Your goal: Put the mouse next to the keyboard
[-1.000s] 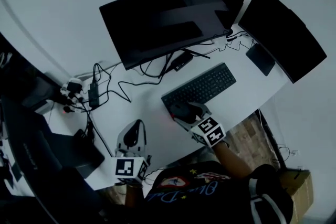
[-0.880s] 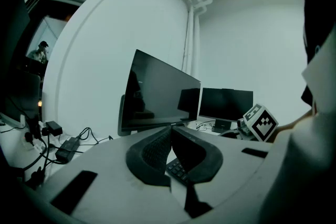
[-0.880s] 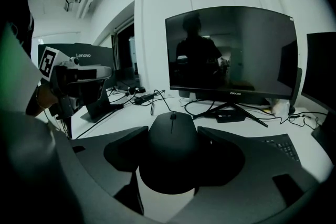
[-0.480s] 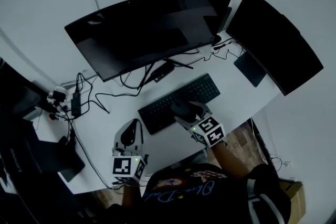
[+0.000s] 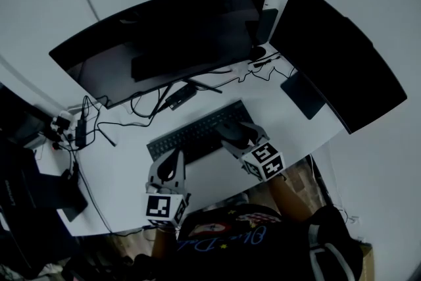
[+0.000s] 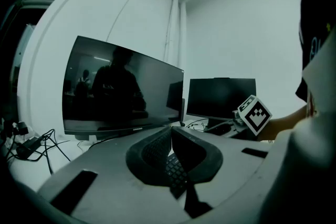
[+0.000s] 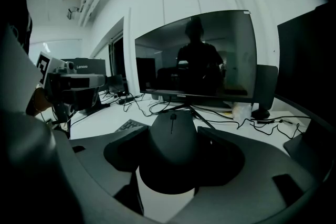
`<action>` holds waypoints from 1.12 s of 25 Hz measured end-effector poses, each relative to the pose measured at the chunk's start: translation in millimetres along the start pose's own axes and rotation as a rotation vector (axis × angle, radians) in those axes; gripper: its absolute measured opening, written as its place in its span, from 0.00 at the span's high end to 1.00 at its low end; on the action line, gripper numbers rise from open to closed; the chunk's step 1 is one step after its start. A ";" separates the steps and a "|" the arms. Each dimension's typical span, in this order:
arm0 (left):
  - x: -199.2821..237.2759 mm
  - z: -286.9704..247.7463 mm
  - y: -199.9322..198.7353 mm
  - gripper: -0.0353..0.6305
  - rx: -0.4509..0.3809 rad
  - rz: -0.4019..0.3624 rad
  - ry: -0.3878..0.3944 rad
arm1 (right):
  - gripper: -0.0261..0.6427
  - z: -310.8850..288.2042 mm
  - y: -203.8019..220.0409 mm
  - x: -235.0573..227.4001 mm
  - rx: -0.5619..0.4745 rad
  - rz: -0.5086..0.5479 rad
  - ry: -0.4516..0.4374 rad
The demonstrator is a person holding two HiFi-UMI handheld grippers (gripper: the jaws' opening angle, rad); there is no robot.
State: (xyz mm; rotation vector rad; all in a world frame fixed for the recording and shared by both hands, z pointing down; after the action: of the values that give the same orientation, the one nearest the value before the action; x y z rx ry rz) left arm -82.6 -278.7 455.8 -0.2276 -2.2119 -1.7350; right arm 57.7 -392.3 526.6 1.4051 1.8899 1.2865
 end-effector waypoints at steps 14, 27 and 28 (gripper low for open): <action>-83.5 -61.2 10.6 0.94 -0.041 0.024 -0.046 | 0.56 50.3 47.7 -107.2 0.005 -0.017 0.021; -100.4 -89.0 2.8 0.94 0.000 -0.014 -0.054 | 0.56 43.9 75.9 -152.1 0.037 -0.046 0.062; -99.4 -92.3 1.8 0.94 0.001 -0.013 -0.050 | 0.56 41.6 78.9 -154.1 0.046 -0.047 0.066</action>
State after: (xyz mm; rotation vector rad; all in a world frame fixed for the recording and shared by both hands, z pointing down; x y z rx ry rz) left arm 24.9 -360.3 442.7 -0.2594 -2.2542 -1.7540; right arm 186.9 -512.3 550.9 1.3480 1.9954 1.2895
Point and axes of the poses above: the fingertips, and each gripper's own axes: z backward along the fingers, x to its left, y out of its underside, the point moved 2 cm from there along z, backward along the fingers, and after that the axes turned 15 degrees about z, right-handed, at the moved point
